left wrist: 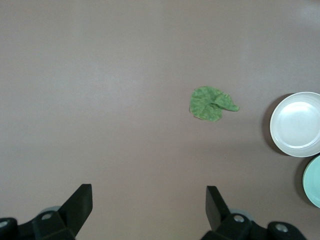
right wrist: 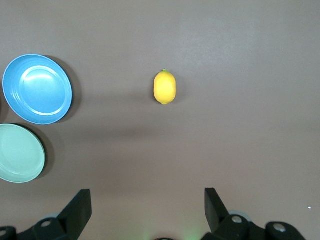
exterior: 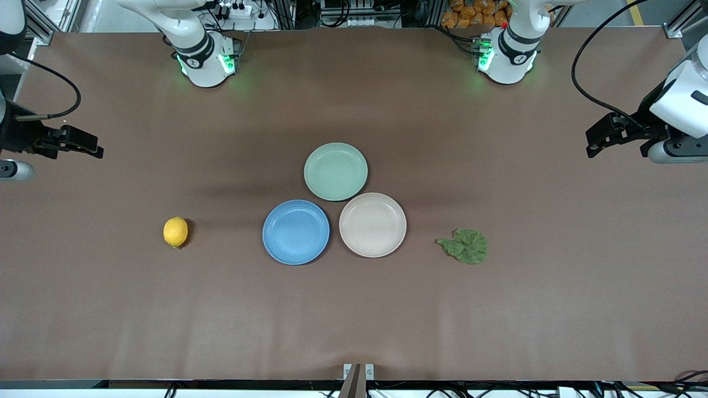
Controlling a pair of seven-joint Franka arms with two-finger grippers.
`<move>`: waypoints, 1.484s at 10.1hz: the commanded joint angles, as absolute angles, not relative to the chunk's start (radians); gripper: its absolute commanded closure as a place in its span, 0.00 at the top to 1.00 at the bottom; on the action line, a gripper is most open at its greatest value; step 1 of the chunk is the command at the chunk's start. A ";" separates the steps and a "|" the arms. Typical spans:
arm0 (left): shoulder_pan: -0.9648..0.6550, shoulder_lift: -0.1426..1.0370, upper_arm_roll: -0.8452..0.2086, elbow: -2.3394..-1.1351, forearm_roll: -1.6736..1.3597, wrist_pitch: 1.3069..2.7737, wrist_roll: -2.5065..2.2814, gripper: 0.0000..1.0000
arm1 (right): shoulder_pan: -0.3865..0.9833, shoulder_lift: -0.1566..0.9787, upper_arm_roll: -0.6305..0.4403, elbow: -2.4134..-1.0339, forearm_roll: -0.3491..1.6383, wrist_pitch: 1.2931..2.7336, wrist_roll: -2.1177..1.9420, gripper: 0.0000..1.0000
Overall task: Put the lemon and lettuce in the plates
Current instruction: 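Reach the right gripper to the lemon while the left gripper reaches the lettuce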
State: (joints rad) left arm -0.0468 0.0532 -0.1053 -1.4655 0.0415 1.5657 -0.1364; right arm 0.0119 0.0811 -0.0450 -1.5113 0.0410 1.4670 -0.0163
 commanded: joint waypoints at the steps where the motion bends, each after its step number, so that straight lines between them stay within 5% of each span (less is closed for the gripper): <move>1: -0.038 0.043 -0.114 -1.456 0.038 1.543 -0.110 1.00 | 0.018 0.043 -0.049 -1.549 0.031 1.468 -0.028 1.00; 6: -0.086 0.144 -0.135 -1.471 0.028 1.606 -0.109 1.00 | 0.006 0.055 -0.054 -1.621 0.038 1.607 -0.028 1.00; 12: -0.192 0.456 -0.144 -1.620 0.038 2.165 -0.115 1.00 | -0.044 0.259 -0.054 -1.854 0.043 2.064 -0.081 1.00; 15: -0.193 0.607 -0.144 -1.624 0.043 2.284 -0.114 1.00 | -0.034 0.354 -0.054 -1.916 0.041 2.216 -0.081 1.00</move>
